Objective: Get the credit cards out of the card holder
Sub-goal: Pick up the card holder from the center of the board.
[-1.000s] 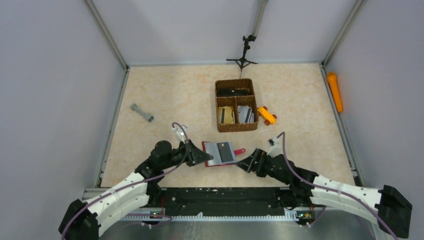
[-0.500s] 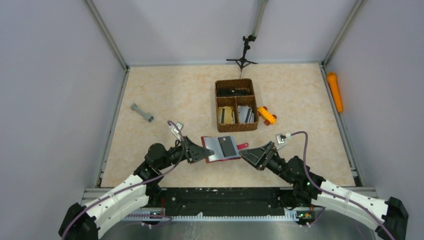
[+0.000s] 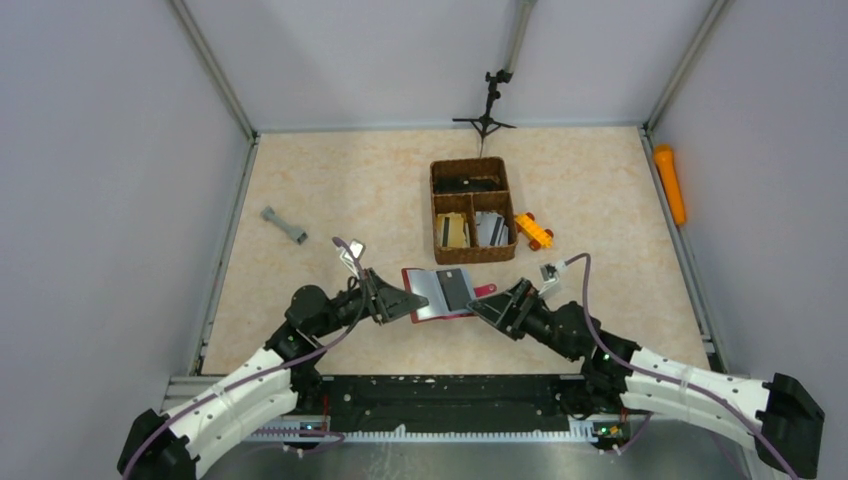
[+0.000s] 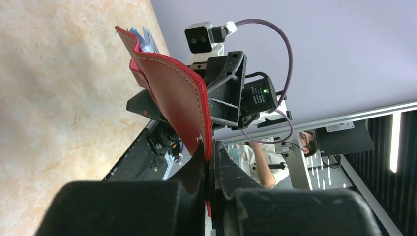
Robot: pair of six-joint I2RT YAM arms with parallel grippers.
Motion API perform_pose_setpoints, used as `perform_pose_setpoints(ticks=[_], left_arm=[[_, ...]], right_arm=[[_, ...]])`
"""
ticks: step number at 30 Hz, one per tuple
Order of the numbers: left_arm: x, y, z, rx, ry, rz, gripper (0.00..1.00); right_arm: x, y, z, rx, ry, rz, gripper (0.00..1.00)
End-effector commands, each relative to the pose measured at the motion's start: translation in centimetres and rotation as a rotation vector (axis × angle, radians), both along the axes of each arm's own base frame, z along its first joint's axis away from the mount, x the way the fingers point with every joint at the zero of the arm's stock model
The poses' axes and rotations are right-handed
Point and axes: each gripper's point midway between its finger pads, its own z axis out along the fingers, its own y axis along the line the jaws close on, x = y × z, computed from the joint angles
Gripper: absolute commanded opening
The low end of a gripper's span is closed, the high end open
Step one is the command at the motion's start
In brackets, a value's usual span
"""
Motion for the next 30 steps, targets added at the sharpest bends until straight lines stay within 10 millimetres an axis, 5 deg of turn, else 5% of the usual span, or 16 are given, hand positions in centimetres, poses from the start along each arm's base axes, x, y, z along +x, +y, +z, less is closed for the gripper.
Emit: perform_pose_setpoints(ticks=[1,8,13,16,25,28,30], left_arm=[[-0.1,0.0,4.8,-0.078,-0.133,-0.002,0.00],[0.5,-0.2,6.3,-0.081,-0.174,0.012,0.00],[0.5,-0.6,6.8,-0.085,-0.183,-0.015,0.00],[0.6,-0.6,6.7,-0.095,-0.175,-0.026,0.00],[0.5,-0.6,6.1,-0.083,-0.180,-0.050,0.00],[0.8,-0.6,5.3,-0.050,-0.177,-0.043,0.00],[1.6,-0.3,3.7,0.037,-0.161,0.006,0.10]], right_arm=[[1.0,0.9,6.5,0.137,-0.122,0.000,0.98],[2.2,2.0,9.8,0.201,-0.150,0.041,0.97],[2.5,3.0,12.1,0.286,-0.187,0.119,0.87],[2.7,2.9,13.1,0.300,-0.221,0.123,0.75],[3.0,2.4,13.2,0.228,-0.256,0.099,0.15],[3.0,2.3,12.8,0.209,-0.259,0.094,0.10],[3.1,2.0,12.3,0.180,-0.266,0.082,0.06]])
